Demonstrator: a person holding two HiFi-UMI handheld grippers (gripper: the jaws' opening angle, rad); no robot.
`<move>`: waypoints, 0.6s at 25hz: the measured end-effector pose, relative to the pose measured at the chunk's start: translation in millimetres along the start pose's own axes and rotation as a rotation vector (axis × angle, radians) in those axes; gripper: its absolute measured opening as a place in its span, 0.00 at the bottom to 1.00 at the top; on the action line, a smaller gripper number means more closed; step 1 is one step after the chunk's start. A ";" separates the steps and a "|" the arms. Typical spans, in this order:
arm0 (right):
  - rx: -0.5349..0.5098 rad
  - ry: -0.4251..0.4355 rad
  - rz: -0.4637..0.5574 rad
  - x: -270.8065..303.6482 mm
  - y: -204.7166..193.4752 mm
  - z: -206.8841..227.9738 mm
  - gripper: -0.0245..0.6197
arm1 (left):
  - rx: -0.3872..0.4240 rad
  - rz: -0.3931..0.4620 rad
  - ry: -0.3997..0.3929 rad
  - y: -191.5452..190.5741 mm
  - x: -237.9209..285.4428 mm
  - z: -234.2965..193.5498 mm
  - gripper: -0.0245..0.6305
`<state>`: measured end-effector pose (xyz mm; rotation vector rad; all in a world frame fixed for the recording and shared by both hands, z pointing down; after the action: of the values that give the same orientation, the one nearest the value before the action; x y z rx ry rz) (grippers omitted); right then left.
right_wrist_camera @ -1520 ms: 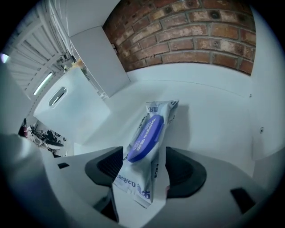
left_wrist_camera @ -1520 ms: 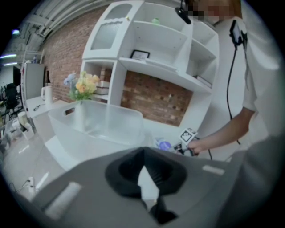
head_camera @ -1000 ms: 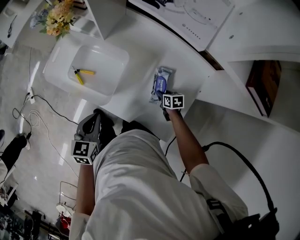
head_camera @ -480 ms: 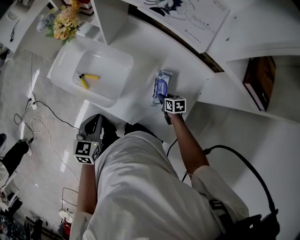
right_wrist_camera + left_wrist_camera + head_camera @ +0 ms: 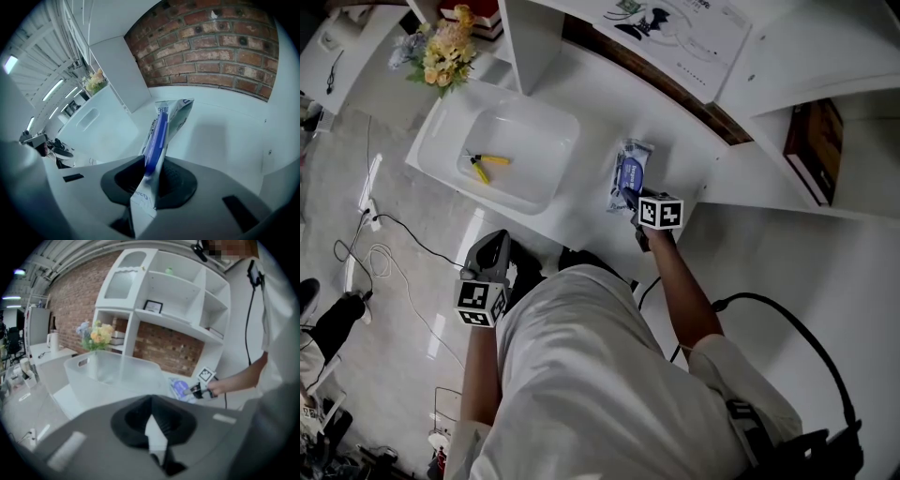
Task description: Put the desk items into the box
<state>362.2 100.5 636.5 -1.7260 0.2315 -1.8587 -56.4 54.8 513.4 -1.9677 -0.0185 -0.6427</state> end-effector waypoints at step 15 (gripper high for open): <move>0.004 0.025 0.177 -58.5 30.1 -65.6 0.15 | 0.021 0.023 -0.043 -2.6 -28.2 -22.2 0.04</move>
<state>307.8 89.6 562.1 -1.6249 0.3777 -1.7509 -90.9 44.7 510.5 -1.9590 -0.0287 -0.5826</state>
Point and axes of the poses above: the fingertips, and each gripper's own axes: x forward along the fingers, z to its right, y out of its top, the point moved 10 cm from there along -x, backward along the fingers, and after that the axes turned 14 degrees about -y, right-handed, at the moved point
